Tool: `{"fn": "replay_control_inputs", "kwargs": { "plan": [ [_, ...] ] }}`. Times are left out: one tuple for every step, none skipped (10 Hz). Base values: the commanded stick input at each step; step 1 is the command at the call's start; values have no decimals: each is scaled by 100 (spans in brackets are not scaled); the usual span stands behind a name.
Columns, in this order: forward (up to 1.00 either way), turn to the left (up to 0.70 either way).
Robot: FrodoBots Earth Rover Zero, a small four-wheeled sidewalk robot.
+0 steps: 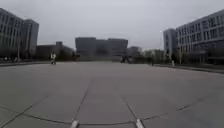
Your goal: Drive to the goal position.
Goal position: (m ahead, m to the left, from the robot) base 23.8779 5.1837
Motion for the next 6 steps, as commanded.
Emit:
{"fn": "replay_control_inputs", "kwargs": {
  "plan": [
    [100,2],
    [100,2],
    [100,2],
    [100,2],
    [100,2],
    [100,2]
  ]
}}
